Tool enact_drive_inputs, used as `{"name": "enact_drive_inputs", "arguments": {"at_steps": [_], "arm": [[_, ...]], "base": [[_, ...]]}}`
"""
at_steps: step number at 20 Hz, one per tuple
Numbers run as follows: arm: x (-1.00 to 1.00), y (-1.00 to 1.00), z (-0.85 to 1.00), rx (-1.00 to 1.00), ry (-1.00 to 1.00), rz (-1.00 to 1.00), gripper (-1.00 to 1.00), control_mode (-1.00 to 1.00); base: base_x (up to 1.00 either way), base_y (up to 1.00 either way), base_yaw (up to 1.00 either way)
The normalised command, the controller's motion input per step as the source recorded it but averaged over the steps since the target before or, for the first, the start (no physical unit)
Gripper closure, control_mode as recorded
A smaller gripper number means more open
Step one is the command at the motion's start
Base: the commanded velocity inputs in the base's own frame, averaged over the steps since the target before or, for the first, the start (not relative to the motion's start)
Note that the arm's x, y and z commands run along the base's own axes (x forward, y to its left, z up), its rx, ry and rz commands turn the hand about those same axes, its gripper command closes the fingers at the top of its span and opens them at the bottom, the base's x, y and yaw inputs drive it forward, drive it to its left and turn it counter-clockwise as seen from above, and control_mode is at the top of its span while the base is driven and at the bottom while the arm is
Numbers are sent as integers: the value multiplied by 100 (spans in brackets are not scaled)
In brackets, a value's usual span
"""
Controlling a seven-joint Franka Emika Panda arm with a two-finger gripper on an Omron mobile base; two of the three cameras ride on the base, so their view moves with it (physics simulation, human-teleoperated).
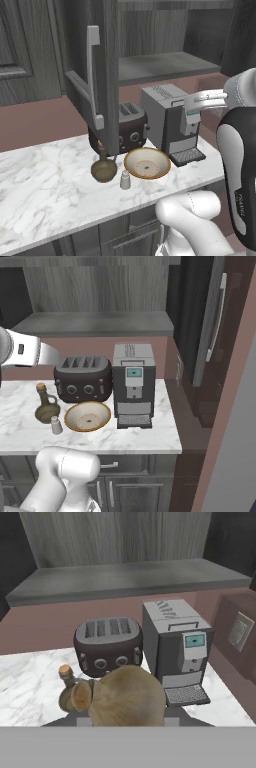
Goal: Retrieve the bottle and the shaker from the cabinet and place them next to the mixing bowl on the counter. Then add garlic from the fridge to the mixing bowl.
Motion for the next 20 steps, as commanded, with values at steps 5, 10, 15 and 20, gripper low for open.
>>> {"name": "enact_drive_inputs", "arguments": {"at_steps": [5,10,15,20], "arm": [[35,0,3,0,19,0,100,-100],[49,0,5,0,30,0,100,-100],[7,0,0,0,4,0,100,-100],[4,-7,-53,0,-7,0,100,-100]], "base": [[0,0,0],[0,0,0],[0,0,0],[0,0,0]]}}
